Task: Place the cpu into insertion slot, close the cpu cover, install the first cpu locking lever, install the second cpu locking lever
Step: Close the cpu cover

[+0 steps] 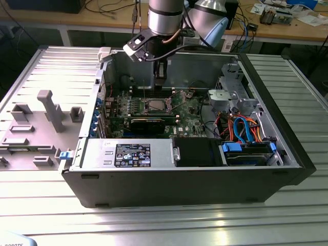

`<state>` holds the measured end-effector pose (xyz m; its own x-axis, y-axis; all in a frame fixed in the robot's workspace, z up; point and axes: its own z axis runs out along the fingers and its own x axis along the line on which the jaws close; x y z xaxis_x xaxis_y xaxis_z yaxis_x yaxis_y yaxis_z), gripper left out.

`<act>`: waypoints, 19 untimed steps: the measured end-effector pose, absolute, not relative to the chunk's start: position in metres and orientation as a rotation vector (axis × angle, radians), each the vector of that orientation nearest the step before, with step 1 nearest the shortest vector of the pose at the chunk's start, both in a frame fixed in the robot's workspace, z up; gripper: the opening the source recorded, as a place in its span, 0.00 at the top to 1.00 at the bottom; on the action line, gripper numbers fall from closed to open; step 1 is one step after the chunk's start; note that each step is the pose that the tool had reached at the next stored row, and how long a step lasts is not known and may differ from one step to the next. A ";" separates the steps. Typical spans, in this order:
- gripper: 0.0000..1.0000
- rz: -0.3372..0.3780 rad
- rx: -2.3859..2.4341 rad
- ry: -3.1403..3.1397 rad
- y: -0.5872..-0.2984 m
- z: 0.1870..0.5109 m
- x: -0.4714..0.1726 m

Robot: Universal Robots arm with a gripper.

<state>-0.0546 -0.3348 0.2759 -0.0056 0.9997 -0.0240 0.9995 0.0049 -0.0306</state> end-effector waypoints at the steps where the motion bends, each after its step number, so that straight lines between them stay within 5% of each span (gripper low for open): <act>1: 0.89 0.060 -2.212 -2.224 -0.335 0.277 -0.055; 19: 0.89 0.059 -2.213 -2.224 -0.333 0.277 -0.046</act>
